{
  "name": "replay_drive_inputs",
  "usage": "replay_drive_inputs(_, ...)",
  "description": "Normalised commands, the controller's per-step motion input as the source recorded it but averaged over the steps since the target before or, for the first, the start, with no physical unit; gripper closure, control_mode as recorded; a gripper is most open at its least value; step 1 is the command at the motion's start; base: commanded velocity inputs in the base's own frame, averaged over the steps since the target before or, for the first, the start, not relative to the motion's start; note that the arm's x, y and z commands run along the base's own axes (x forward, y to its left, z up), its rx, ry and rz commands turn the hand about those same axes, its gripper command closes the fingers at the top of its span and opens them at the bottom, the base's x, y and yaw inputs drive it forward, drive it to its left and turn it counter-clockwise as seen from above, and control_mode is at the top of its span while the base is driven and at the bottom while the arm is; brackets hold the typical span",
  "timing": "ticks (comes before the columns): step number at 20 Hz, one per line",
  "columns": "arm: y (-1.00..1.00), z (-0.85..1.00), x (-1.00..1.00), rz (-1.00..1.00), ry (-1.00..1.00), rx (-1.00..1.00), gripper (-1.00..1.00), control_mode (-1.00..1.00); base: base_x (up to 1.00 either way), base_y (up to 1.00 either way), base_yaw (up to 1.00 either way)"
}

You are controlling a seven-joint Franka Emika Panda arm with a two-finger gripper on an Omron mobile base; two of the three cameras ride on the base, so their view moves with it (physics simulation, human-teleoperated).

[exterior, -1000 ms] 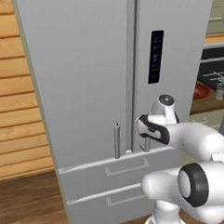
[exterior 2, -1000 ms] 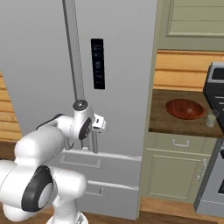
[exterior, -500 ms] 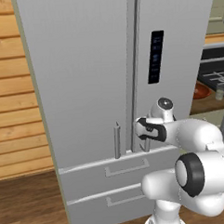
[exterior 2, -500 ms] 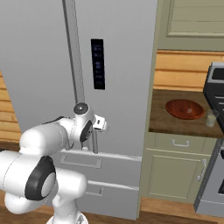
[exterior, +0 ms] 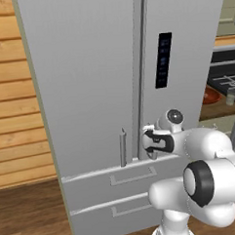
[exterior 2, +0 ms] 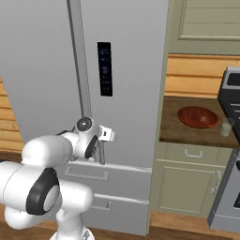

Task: Grab a lemon wedge from the fridge and one ice cube from the ice bowl, and put them in the glass of lemonade.

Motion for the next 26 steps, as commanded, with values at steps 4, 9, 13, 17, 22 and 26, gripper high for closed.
replay_drive_inputs(4,-0.15,-0.23,-0.01,0.00,0.02,0.00,-1.00,-1.00,0.00,0.00,0.00)
replay_drive_inputs(9,-0.10,-0.32,-0.01,0.00,0.12,0.00,-1.00,-1.00,0.00,0.00,0.00)
replay_drive_inputs(13,-0.01,-0.23,0.10,0.00,0.02,0.00,-1.00,-1.00,0.00,0.00,0.00)
replay_drive_inputs(17,0.00,-0.21,0.11,0.00,0.00,0.00,1.00,-1.00,0.00,0.00,0.00)
replay_drive_inputs(22,0.00,-0.17,0.03,0.00,0.00,0.01,1.00,-1.00,0.00,0.00,0.00)
replay_drive_inputs(26,-0.06,-0.13,0.07,0.00,0.00,0.00,1.00,-1.00,0.00,0.00,0.00)
